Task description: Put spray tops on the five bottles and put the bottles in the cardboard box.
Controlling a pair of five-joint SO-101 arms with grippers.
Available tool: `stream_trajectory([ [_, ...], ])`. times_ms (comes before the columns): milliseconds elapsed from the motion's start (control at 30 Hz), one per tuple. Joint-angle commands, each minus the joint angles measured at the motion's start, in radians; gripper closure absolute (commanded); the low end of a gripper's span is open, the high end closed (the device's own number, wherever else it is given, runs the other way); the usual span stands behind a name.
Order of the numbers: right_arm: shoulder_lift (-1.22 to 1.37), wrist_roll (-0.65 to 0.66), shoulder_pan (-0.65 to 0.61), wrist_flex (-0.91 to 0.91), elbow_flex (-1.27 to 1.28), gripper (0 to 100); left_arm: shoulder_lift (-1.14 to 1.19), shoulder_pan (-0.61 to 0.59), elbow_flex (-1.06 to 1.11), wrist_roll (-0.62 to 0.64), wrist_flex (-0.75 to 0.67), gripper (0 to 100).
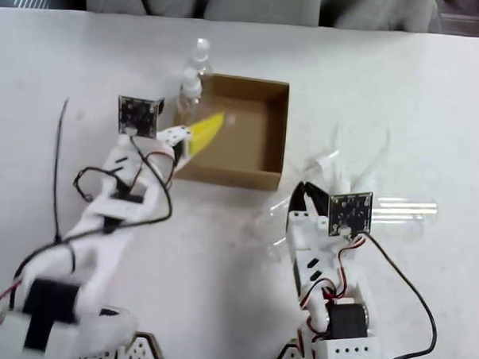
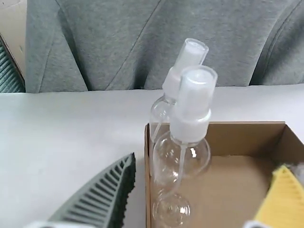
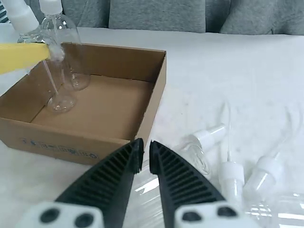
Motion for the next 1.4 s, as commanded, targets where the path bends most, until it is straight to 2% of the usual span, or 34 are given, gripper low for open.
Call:
stream_trajectory([
  [0, -0.015, 0.009, 0.019, 0.016, 0.021, 98.4, -0.254, -0.007, 0.035, -0.006, 0.193, 58],
  [367, -0.015, 0.011, 0.13, 0.015, 0.02, 98.4, -0.78, 0.002, -0.034, -0.002, 1.014, 58],
  [467, -0.015, 0.011, 0.147, 0.015, 0.02, 98.4, -0.839, 0.002, -0.103, 0.0, 1.186, 59],
  [567, -0.015, 0.011, 0.16, 0.015, 0.02, 98.4, -0.848, 0.002, -0.183, 0.0, 1.312, 66],
  [667, -0.015, 0.011, 0.18, 0.015, 0.021, 98.4, -0.848, 0.001, -0.255, 0.0, 1.376, 82],
  [767, -0.015, 0.011, 0.2, 0.016, 0.021, 98.4, -0.851, 0.002, -0.307, 0.0, 1.384, 99],
  [867, -0.015, 0.011, 0.231, 0.036, 0.021, 98.4, -0.851, 0.002, -0.325, 0.002, 1.386, 94],
  [933, -0.015, 0.017, 0.28, 0.042, 0.017, 98.4, -0.848, 0.004, -0.324, 0.002, 1.399, 96],
  [1067, -0.015, 0.157, 0.4, 0.045, 0.015, 98.4, -0.846, 0.038, -0.315, -0.003, 1.553, 97],
  [1133, -0.015, 0.172, 0.426, 0.064, 0.015, 98.4, -0.851, 0.07, -0.275, -0.003, 1.602, 97],
  [1267, -0.015, 0.184, 0.409, 0.091, 0.014, 98.4, -0.851, 0.082, -0.112, -0.008, 1.579, 97],
  [1367, -0.015, 0.275, 0.404, 0.087, -0.017, 98.4, -0.852, 0.044, 0.032, -0.008, 1.49, 97],
])
